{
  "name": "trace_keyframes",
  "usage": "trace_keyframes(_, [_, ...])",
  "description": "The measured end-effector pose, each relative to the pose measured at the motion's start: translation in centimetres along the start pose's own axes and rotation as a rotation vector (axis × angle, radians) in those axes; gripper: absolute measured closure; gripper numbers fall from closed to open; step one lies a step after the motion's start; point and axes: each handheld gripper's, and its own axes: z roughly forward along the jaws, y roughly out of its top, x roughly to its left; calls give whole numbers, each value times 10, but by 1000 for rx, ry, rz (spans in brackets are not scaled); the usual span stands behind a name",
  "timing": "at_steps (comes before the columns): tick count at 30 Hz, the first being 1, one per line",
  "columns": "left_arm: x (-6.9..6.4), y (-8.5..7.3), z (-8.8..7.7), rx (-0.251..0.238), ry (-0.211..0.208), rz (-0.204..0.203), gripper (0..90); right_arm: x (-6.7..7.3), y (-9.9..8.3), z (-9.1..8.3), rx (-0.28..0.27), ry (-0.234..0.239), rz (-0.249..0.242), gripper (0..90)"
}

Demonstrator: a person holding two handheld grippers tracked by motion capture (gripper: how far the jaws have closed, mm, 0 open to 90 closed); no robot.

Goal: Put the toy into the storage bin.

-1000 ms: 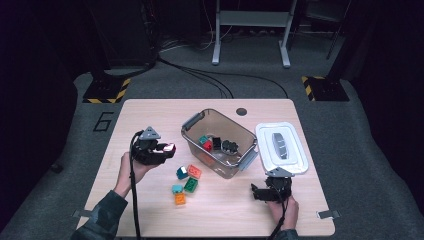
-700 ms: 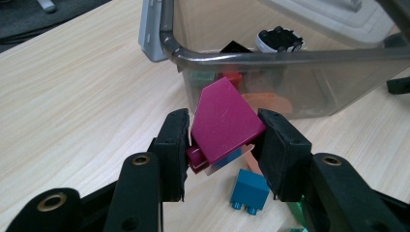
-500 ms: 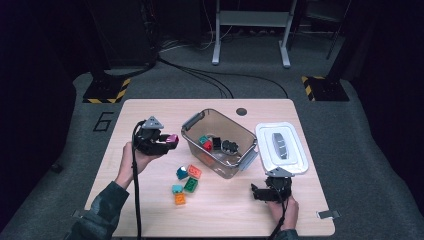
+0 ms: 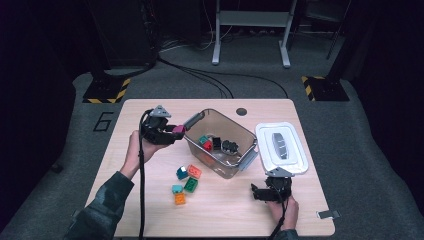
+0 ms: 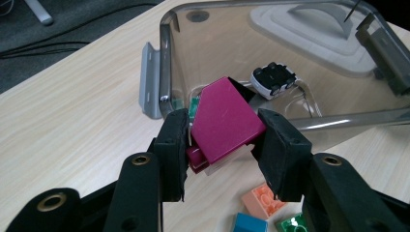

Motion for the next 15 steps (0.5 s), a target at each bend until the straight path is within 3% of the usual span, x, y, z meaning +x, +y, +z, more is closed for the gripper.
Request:
trace_keyframes(6, [-3,13,7,9,-15,15,564,0,0,0,0,0,0,54])
trace_keyframes(15, [-8,30,25,72,-29,49,562,0,0,0,0,0,0,54])
